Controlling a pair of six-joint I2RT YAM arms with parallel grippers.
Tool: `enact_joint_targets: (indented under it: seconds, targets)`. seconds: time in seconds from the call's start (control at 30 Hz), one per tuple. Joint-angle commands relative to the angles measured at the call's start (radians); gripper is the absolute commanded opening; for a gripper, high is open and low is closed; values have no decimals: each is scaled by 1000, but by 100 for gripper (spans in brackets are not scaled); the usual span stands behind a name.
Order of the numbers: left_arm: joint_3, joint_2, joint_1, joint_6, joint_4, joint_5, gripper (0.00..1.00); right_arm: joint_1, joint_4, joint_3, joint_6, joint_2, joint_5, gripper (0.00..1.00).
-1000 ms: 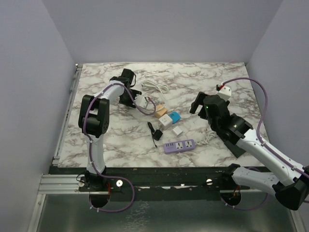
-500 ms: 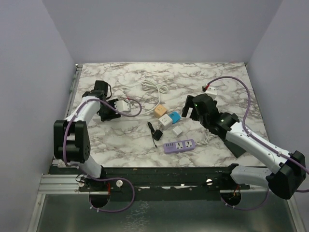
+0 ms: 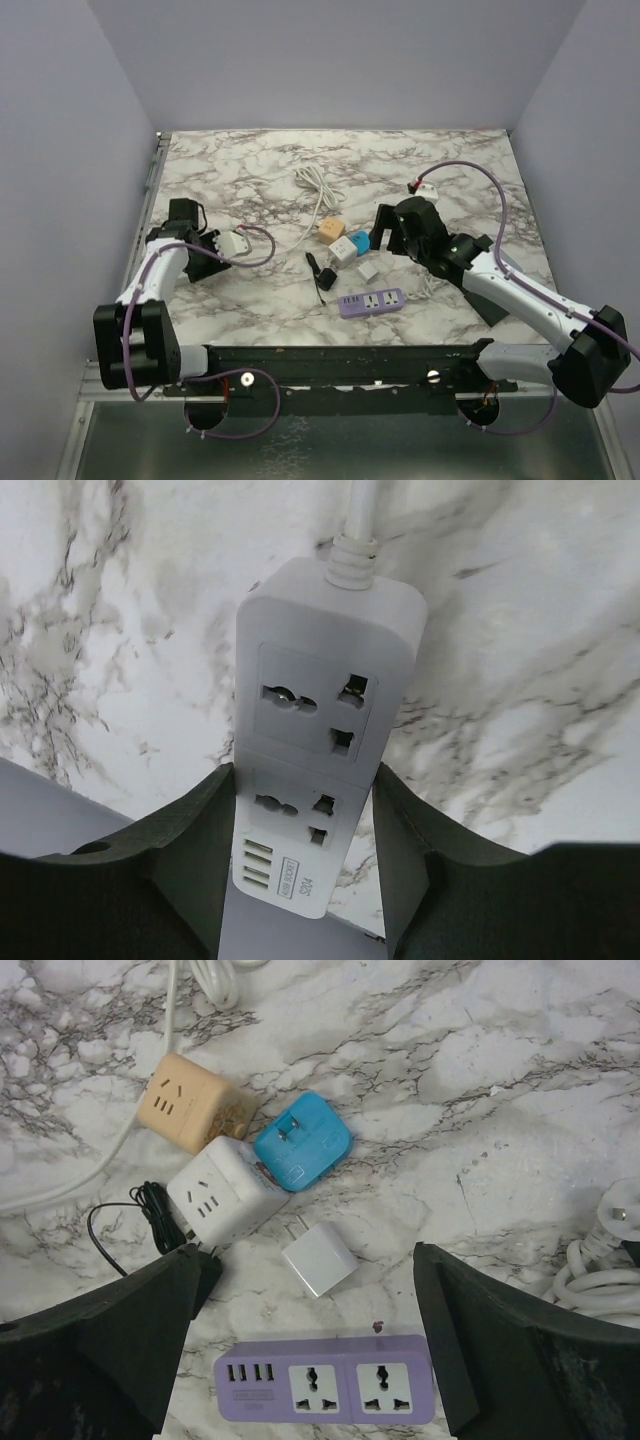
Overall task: Insert the plug
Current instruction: Move the socket to the center of the board.
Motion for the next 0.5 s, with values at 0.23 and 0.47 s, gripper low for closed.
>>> enact_joint_targets:
  seconds: [0.23, 0.47]
  targets:
    - [-171, -192, -411, -59, -100, -28, 17, -2, 23, -8, -31, 55, -71, 93]
    - [-199, -147, -588, -205, -48, -18, 30, 7, 40, -24, -44, 60, -97, 95]
